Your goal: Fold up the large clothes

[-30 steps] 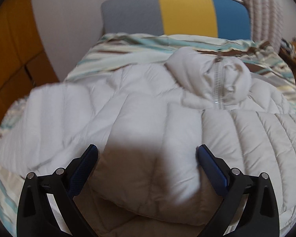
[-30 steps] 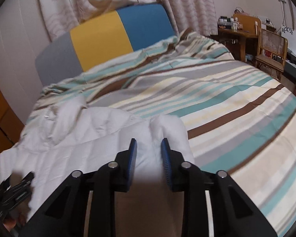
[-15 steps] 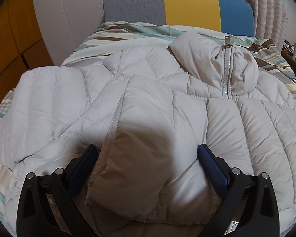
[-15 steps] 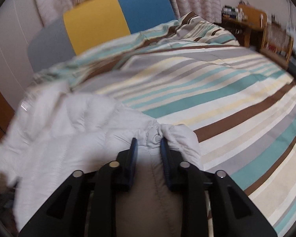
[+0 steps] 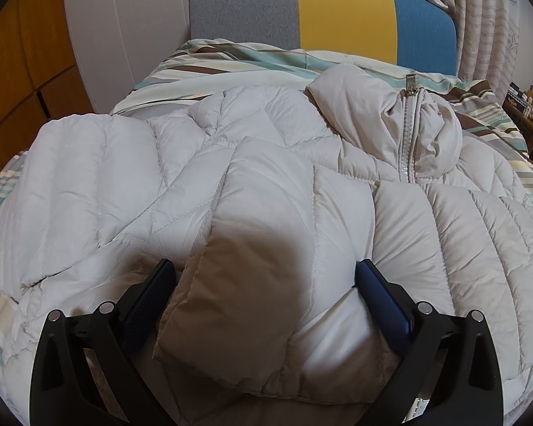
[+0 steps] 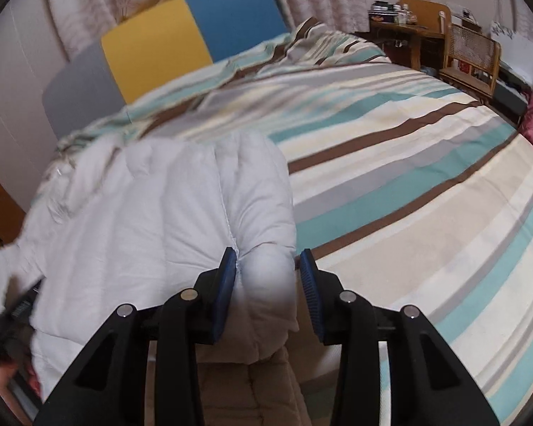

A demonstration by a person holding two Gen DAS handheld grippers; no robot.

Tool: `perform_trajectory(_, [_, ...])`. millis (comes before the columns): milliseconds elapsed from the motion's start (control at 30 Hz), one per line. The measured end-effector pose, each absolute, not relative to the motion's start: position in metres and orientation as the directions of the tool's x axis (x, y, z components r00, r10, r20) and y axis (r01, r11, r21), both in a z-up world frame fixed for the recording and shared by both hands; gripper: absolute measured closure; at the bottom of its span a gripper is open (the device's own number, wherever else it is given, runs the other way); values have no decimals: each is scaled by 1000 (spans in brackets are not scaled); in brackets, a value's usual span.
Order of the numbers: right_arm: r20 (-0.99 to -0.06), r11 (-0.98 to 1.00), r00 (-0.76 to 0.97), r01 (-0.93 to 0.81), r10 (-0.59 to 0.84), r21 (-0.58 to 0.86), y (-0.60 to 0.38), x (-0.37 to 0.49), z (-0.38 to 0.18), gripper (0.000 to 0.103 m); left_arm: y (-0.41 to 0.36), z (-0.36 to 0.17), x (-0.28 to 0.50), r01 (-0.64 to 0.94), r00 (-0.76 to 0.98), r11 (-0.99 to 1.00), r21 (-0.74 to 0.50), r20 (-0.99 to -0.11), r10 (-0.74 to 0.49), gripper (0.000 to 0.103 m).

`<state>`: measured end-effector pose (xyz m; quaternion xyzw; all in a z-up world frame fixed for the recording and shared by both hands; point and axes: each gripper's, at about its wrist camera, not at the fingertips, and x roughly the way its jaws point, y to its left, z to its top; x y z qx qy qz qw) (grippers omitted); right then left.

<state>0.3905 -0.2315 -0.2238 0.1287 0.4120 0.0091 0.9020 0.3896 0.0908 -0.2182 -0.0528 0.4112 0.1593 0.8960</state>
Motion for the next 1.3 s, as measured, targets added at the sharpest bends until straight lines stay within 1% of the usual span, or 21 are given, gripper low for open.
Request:
perform_trajectory(67, [-752, 968, 647, 86, 125, 234, -230, 397, -231, 66, 90, -219, 390, -328, 608, 944, 43, -755, 246, 3])
perform_trajectory(200, [-750, 976, 653, 78, 103, 202, -227, 393, -223, 65, 90, -219, 390, -329, 607, 943, 43, -756, 246, 3])
perform_trajectory(300, [-686, 969, 717, 62, 123, 238, -229, 375, -202, 64, 90, -219, 390, -329, 607, 943, 43, -756, 246, 3])
perform_trajectory(333, [-655, 977, 748, 45, 106, 209, -224, 368, -192, 65, 90, -219, 390, -329, 606, 943, 43, -756, 246, 3])
perform_trajectory(367, [-645, 982, 758, 29, 100, 185, -219, 365, -189, 66, 90, -219, 391, -329, 606, 943, 43, -756, 246, 3])
perform_trajectory(400, [-639, 987, 762, 3, 101, 159, -212, 365, -186, 70, 90, -219, 390, -329, 606, 943, 43, -756, 246, 3])
perform_trajectory(433, [-650, 991, 753, -21, 101, 130, -205, 368, -188, 74, 90, -219, 391, -329, 606, 943, 42, -756, 245, 3])
perform_trajectory(467, [-666, 994, 740, -33, 97, 108, -200, 373, -192, 80, 90, -219, 391, -329, 606, 943, 43, -756, 246, 3])
perform_trajectory(567, [-713, 994, 696, -19, 89, 105, -199, 388, -211, 81, 90, -219, 391, -329, 607, 943, 42, -756, 246, 3])
perform_trajectory(733, [-751, 997, 657, -40, 72, 60, -188, 404, -231, 81, 90, -219, 391, -330, 604, 943, 47, -757, 249, 3])
perform_trajectory(833, [-749, 998, 660, -44, 53, 32, -186, 405, -233, 81, 89, -219, 391, -330, 604, 943, 46, -758, 248, 3])
perform_trajectory(1133, [-746, 998, 663, -47, 66, 47, -189, 403, -234, 80, 95, -206, 375, -319, 596, 947, 26, -772, 222, 3])
perform_trajectory(1300, [-745, 998, 663, -48, 67, 47, -189, 403, -234, 79, 98, -201, 356, -302, 600, 952, 49, -766, 230, 3])
